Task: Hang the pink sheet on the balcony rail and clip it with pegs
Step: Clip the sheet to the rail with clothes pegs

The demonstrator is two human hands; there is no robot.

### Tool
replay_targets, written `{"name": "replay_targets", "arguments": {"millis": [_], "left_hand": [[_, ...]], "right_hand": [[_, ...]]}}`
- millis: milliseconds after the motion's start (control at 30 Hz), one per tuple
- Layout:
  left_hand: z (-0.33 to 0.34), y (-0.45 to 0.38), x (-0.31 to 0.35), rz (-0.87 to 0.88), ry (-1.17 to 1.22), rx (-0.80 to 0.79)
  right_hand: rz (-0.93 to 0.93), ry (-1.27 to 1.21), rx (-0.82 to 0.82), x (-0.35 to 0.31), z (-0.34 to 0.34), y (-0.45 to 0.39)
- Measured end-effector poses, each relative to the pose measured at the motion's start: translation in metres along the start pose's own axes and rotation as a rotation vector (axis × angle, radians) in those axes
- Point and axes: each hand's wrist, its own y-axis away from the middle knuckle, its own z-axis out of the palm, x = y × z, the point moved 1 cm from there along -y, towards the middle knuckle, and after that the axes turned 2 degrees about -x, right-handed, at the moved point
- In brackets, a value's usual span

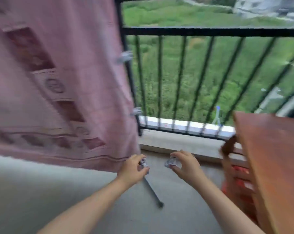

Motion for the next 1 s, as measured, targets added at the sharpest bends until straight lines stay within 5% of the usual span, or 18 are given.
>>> {"name": "replay_targets", "arguments": {"millis": [500,1000], "left_hand": [[-0.361,0.078,-0.353,-0.527,0.065,0.809],[-0.689,0.113,-0.639,-0.862,-0.105,1.101]], "right_hand": [[-0.772,-0.044,-0.288,-0.44,0.266,-0.233],[-1.174,-0.187,-0.548,-0.881,0.551,-0.418]]}}
